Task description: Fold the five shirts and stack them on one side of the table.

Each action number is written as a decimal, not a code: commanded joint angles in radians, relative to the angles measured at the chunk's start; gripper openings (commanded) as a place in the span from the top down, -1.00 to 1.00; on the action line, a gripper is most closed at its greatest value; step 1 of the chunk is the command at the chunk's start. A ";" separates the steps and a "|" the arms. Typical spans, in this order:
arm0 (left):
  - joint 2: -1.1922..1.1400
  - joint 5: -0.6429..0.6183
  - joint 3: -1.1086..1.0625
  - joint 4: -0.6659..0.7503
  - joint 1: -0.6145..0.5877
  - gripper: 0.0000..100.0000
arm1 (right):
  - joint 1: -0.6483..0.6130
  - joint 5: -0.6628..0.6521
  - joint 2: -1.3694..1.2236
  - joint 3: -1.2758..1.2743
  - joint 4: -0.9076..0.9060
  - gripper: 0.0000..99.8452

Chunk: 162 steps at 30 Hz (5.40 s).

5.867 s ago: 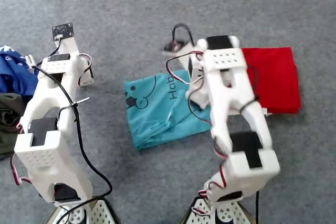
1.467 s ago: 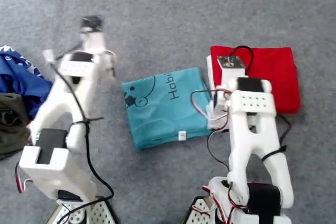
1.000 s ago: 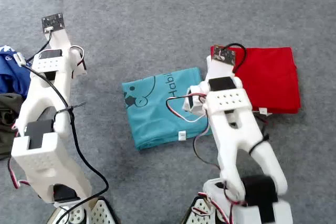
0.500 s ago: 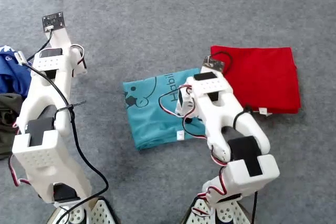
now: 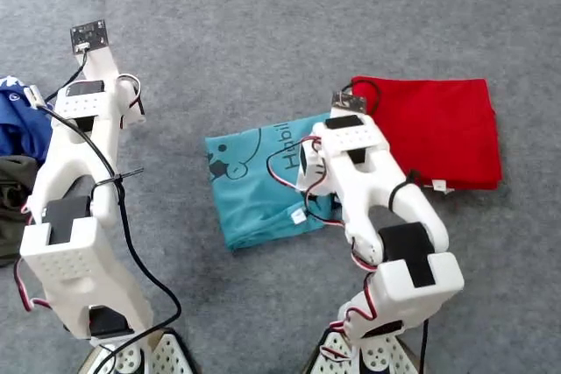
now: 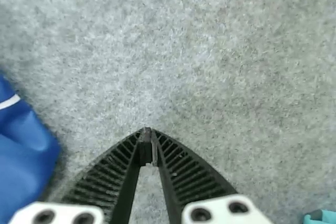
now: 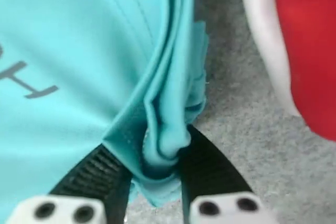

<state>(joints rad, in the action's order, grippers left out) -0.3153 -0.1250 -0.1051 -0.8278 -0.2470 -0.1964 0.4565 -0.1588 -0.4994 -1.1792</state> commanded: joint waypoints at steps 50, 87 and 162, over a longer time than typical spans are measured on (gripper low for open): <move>0.003 -0.002 0.053 0.006 0.012 0.94 | 0.735 -0.750 -0.013 0.905 -0.356 0.96; -0.002 0.041 0.679 -0.427 -0.565 0.54 | -0.167 -0.351 -0.153 0.825 -0.106 0.85; 0.927 0.061 -0.719 -0.046 0.427 0.94 | 0.068 -0.172 -0.484 0.805 0.440 0.85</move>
<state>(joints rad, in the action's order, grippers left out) 0.5117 0.0253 -0.8017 -0.8661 0.1534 -0.1596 0.2739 -0.6498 0.2325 -0.7526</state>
